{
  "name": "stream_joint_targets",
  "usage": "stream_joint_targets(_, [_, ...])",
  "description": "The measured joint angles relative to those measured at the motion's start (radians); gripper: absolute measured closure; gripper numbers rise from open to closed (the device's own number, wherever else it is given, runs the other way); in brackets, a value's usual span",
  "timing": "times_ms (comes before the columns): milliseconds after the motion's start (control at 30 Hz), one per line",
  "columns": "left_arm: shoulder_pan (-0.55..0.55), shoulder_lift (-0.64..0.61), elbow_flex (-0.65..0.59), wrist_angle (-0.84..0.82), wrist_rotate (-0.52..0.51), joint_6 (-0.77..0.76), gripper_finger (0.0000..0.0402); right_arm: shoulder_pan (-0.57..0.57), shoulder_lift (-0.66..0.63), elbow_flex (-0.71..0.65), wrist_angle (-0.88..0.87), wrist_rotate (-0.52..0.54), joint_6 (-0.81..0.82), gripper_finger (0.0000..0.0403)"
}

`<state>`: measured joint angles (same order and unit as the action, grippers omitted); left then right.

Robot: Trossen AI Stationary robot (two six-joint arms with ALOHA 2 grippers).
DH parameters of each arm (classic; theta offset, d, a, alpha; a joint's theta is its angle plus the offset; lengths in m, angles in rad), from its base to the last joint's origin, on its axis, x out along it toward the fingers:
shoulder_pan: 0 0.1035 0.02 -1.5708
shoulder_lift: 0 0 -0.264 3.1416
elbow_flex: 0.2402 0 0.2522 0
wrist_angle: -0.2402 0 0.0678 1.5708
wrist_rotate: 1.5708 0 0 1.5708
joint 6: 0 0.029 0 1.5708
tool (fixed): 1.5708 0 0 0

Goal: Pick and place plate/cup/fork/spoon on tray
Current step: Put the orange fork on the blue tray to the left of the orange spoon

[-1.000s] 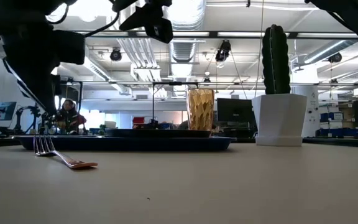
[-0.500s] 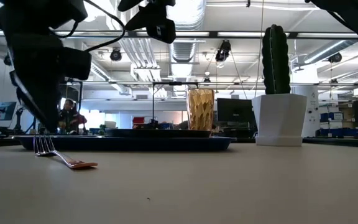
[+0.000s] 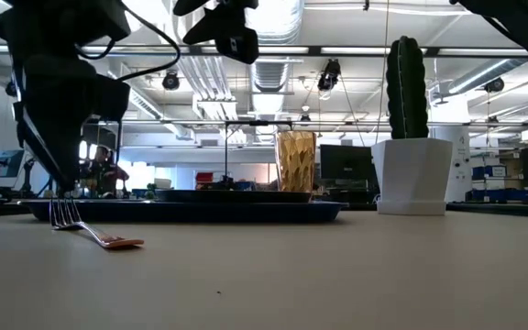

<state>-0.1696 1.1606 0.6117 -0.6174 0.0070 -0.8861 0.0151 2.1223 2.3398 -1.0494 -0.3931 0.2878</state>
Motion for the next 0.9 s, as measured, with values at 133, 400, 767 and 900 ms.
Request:
stream_joint_targets(133, [0.000,0.012,-0.002,0.004,0.002,0.008,0.0224,0.000,0.000,0.000,0.011,0.000,0.000,0.0264])
stream_joint_targets(400, [0.000,0.076,-0.010,0.015,0.043,0.005,0.0224,0.000,0.000,0.000,0.012,0.000,0.000,0.0264])
stream_joint_targets(767, [0.000,0.165,-0.010,0.207,0.125,0.002,0.0224,0.000,-0.002,0.000,0.014,0.000,0.000,0.0264])
stream_joint_targets(900, [0.000,0.191,-0.011,0.209,0.133,0.001,0.0224,0.000,-0.003,0.000,0.014,0.000,0.000,0.0264])
